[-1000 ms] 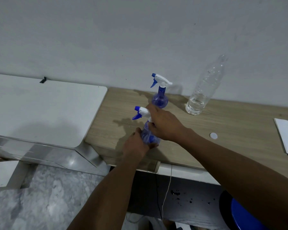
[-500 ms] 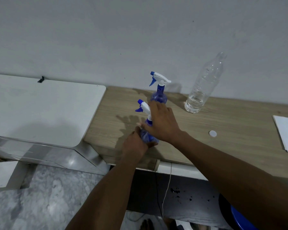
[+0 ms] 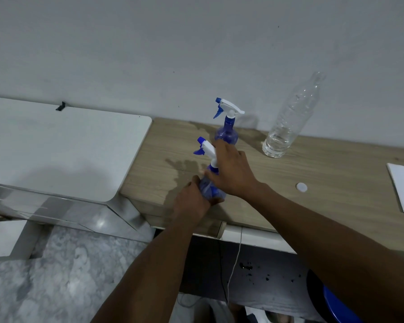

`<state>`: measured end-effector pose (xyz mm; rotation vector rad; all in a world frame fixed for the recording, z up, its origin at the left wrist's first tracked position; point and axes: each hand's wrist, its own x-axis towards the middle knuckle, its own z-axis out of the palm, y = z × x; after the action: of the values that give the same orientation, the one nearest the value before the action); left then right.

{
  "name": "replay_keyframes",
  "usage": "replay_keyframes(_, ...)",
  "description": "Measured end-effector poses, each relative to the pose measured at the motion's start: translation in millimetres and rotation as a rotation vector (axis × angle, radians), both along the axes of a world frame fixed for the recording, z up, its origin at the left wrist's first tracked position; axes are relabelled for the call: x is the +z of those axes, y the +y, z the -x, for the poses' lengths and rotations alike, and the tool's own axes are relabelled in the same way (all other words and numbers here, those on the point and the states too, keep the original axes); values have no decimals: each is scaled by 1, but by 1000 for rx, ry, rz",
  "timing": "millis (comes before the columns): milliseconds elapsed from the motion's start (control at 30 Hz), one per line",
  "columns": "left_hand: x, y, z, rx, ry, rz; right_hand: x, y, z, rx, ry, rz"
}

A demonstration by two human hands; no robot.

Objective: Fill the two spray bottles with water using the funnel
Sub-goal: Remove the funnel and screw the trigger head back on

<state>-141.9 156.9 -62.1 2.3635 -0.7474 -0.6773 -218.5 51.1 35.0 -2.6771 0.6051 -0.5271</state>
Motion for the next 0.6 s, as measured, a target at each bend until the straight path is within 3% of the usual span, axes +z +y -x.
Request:
replay_keyframes(167,4,6,-5,-48,2,55,-1,-4,2,-16,-13,-181)
replay_keyframes(367,23,13,3,-179,167,225,2,-14,17,-173,-357,-636)
replay_keyframes(467,35,4,22,-239,229,273,13,-15,18,-234,-323,-788)
replay_keyframes(600,49,2,41,-307,327,248,22,-22,24,-201,-196,-784)
